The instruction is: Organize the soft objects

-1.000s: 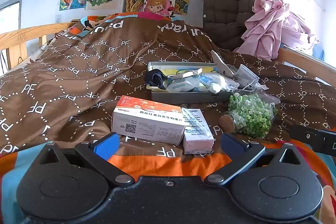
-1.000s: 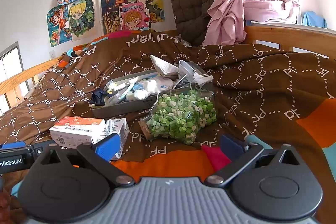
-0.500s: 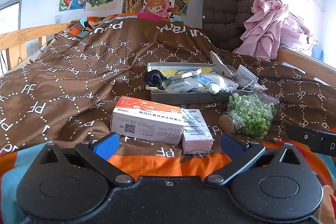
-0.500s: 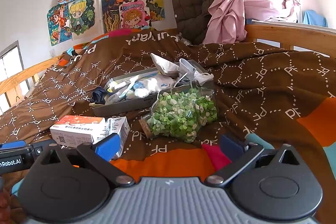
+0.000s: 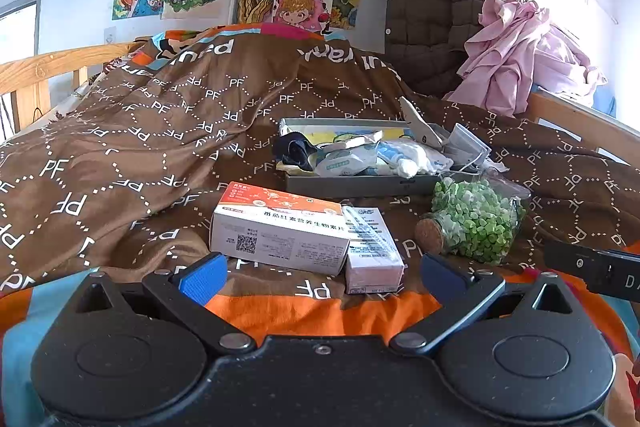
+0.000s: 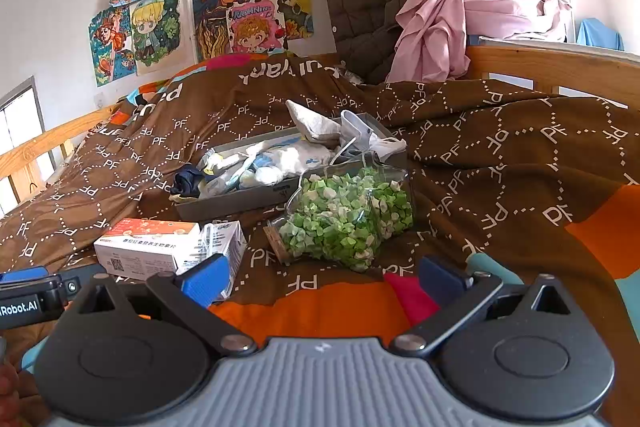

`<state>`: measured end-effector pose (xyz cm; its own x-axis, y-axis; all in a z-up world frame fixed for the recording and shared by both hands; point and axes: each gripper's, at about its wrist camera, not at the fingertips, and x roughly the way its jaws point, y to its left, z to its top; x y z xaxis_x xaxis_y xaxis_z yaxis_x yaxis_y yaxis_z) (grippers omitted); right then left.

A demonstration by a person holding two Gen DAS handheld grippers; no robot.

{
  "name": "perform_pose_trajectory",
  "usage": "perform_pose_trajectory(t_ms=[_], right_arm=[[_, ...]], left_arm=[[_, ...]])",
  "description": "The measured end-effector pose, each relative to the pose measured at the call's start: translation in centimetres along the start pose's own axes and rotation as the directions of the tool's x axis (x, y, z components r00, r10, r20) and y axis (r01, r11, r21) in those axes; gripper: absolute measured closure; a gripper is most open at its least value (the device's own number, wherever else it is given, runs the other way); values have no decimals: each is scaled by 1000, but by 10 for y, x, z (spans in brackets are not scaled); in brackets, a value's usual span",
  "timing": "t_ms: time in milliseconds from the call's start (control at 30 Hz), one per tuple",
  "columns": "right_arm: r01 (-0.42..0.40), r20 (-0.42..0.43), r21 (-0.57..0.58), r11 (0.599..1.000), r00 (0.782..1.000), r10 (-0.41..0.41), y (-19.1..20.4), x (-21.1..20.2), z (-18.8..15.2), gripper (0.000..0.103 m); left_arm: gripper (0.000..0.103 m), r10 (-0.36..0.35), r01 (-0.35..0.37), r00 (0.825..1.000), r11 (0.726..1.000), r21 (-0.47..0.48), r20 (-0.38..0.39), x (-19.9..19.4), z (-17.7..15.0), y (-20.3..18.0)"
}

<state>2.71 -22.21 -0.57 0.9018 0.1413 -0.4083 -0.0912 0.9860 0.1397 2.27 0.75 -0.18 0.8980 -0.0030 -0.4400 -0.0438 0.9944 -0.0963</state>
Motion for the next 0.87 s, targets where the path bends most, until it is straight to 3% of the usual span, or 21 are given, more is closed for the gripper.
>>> perform_pose_trajectory(t_ms=[867], right_arm=[[0, -2, 0, 1000, 1000, 0, 0, 0, -1, 0]], left_arm=[[1, 6, -6, 1000, 1000, 3, -1, 1, 0, 1]])
